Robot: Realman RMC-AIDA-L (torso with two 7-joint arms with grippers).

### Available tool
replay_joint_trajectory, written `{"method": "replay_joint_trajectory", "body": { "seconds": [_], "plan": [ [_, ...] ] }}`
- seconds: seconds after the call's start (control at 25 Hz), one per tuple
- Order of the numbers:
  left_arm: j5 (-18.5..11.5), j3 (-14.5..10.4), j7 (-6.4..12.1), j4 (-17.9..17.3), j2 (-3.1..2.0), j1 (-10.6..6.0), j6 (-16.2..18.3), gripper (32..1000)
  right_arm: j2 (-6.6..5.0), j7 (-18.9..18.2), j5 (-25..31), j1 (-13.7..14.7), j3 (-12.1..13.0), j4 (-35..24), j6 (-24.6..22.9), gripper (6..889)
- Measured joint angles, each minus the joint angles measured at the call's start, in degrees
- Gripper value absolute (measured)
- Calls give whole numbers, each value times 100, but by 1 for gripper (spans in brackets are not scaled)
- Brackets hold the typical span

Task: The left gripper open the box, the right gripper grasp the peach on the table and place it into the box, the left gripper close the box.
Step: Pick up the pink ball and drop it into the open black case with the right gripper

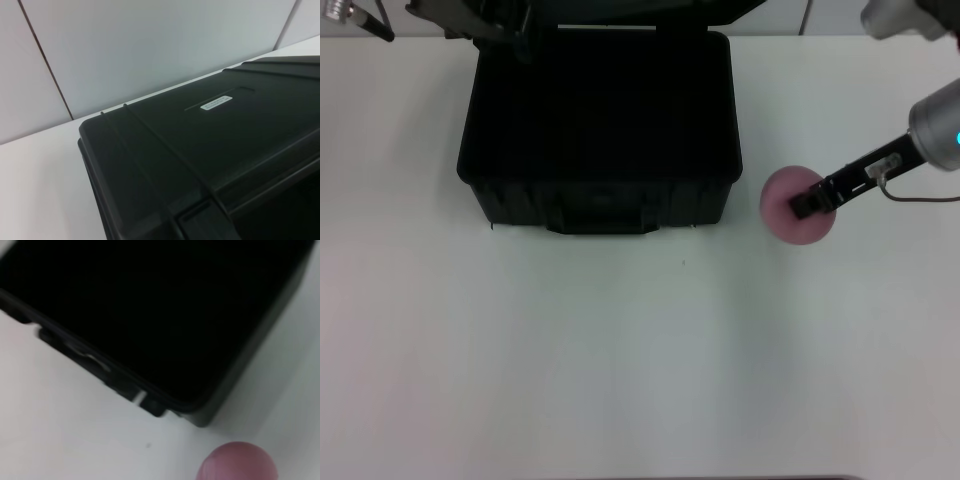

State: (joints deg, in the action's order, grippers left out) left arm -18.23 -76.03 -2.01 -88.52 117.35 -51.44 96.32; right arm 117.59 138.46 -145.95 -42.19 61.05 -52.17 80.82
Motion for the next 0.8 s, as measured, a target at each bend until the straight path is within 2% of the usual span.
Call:
{"method": "replay_joint_trajectory", "body": {
  "seconds": [0.2, 0.36, 0.52, 0.8],
  "plan": [
    [0, 0, 8, 1, -2, 8, 0, 383, -2, 27, 93, 18, -33, -560, 452, 45],
    [5, 0, 12, 1, -2, 13, 1, 383, -1, 24, 396, 35, -38, -947, 695, 39],
    [35, 0, 31, 1, 0, 27, 15, 383, -4, -97, 633, 73, -40, -1141, 629, 40],
    [104, 1, 42, -12, 14, 7, 46, 383, -5, -454, 909, 142, -32, -1115, 188, 40]
  ]
}}
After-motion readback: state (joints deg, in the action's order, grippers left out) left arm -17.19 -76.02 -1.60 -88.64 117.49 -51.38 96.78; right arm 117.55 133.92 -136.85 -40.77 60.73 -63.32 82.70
